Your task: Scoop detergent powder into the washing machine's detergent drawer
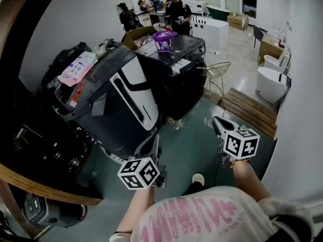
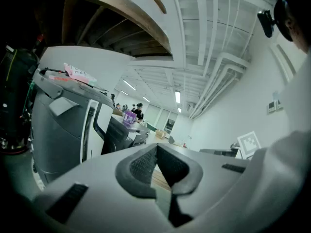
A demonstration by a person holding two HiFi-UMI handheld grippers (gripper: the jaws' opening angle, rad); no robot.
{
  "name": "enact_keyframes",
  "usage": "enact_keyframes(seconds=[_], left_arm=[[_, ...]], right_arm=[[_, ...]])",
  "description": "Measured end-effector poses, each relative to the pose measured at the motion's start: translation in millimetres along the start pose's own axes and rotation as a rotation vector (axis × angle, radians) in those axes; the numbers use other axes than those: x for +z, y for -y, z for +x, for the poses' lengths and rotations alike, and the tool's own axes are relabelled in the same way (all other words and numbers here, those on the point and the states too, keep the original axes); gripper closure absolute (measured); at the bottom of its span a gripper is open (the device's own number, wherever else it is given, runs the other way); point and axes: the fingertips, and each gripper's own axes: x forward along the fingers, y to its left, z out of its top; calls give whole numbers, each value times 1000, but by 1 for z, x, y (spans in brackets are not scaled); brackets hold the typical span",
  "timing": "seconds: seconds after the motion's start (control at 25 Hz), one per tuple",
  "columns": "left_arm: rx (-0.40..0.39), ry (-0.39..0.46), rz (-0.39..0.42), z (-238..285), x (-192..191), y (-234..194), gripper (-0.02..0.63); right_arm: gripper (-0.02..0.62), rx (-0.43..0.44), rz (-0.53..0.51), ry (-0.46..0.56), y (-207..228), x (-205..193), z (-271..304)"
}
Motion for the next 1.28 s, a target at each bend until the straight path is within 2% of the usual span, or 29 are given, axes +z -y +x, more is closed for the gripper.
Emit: enact_keyframes(seconds=[0.28, 0.84, 1.0, 1.28], left_arm=[[-8, -7, -6, 62, 11, -15, 603], [-12, 31, -21, 204, 51, -27, 603], [-8, 40, -37, 233, 50, -30, 603], [27, 45, -47, 257, 34, -39, 603]], right_arm=[[598, -5, 11, -31, 34, 11, 52], [597, 48, 18, -8, 111, 91, 153], [597, 63, 24, -40, 130, 91, 177], [597, 93, -35, -92, 142, 79, 204]])
